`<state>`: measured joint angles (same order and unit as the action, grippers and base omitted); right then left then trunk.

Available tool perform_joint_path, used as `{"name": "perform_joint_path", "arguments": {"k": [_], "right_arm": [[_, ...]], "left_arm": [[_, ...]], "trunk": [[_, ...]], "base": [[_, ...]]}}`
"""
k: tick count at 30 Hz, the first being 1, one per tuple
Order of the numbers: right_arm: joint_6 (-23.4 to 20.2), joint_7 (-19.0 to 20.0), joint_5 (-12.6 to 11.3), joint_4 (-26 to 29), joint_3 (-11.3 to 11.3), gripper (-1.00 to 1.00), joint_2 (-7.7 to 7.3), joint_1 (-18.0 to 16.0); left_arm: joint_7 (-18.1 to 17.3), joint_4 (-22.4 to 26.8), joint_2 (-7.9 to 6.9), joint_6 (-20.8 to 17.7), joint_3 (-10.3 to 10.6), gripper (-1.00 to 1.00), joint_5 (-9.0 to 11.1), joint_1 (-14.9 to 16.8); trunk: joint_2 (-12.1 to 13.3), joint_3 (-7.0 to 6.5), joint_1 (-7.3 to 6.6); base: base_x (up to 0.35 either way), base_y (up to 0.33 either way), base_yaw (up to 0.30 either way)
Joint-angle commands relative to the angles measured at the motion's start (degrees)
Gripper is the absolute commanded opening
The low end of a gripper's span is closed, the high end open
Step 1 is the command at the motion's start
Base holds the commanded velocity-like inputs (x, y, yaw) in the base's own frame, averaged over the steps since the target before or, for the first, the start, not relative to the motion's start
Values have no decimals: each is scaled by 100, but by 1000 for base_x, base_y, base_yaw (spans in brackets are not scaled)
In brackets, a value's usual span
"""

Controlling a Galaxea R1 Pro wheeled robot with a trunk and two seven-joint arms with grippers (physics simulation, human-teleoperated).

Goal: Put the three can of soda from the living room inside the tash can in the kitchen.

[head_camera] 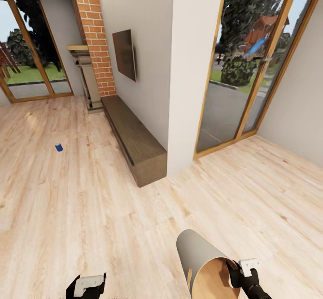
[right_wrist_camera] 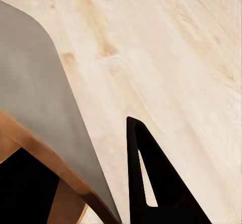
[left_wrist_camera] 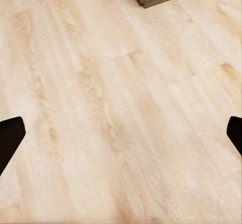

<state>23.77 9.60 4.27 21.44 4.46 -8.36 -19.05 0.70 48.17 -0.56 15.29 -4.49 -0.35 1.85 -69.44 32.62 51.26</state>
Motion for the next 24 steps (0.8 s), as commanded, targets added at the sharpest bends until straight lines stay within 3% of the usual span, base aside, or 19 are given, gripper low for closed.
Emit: {"name": "perform_joint_path", "arguments": {"k": [1,24], "right_arm": [[2,34,-8,9,11,-100,1,-2],[5,34,-1,9,20,-100,63,-1]], "left_arm": [[0,-1,1,0,0,100,0,0],[0,18,-3,0,-1,100,0,0]], "trunk": [[0,-3,0],[0,-121,0]], "base": [[0,0,258],[0,0,221]]}}
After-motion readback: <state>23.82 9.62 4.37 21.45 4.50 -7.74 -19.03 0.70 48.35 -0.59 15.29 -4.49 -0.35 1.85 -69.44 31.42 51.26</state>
